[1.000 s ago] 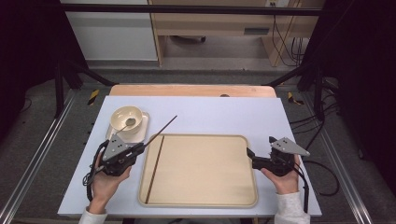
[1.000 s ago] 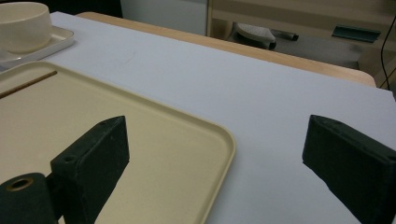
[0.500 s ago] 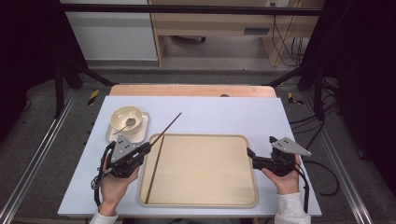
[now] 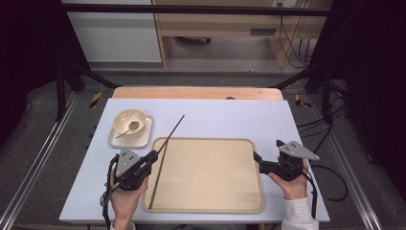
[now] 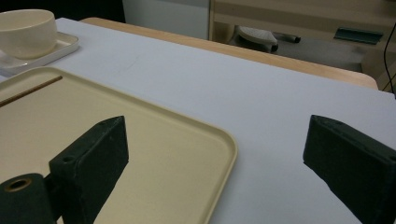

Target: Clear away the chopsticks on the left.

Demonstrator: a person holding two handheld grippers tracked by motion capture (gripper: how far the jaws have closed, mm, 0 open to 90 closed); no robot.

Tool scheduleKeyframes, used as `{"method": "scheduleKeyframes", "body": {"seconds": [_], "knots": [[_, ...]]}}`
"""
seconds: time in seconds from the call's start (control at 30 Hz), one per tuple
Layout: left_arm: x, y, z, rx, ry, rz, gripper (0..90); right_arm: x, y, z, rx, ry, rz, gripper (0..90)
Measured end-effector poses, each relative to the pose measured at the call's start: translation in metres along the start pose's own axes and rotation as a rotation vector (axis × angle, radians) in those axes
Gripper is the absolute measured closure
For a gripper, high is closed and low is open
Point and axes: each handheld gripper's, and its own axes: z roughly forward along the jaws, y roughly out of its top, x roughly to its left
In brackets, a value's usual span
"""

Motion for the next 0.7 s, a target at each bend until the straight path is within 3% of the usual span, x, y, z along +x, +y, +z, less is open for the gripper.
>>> {"method": "scheduleKeyframes", "body": {"seconds": [0.23,0.37,0.7], "knots": [[-0.011,-0.012,0.0,-0.007,0.058,-0.043,85.2,0.001,0.0,0.0,-0.001,0.001,-0.003,7.1],[-0.016,-0.021,0.001,-0.006,0.073,-0.092,85.2,0.001,0.0,0.0,-0.004,0.002,-0.003,7.0],[-0.025,-0.041,0.009,0.004,0.113,-0.148,85.2,0.001,0.0,0.0,-0.005,0.004,-0.003,7.0]]}}
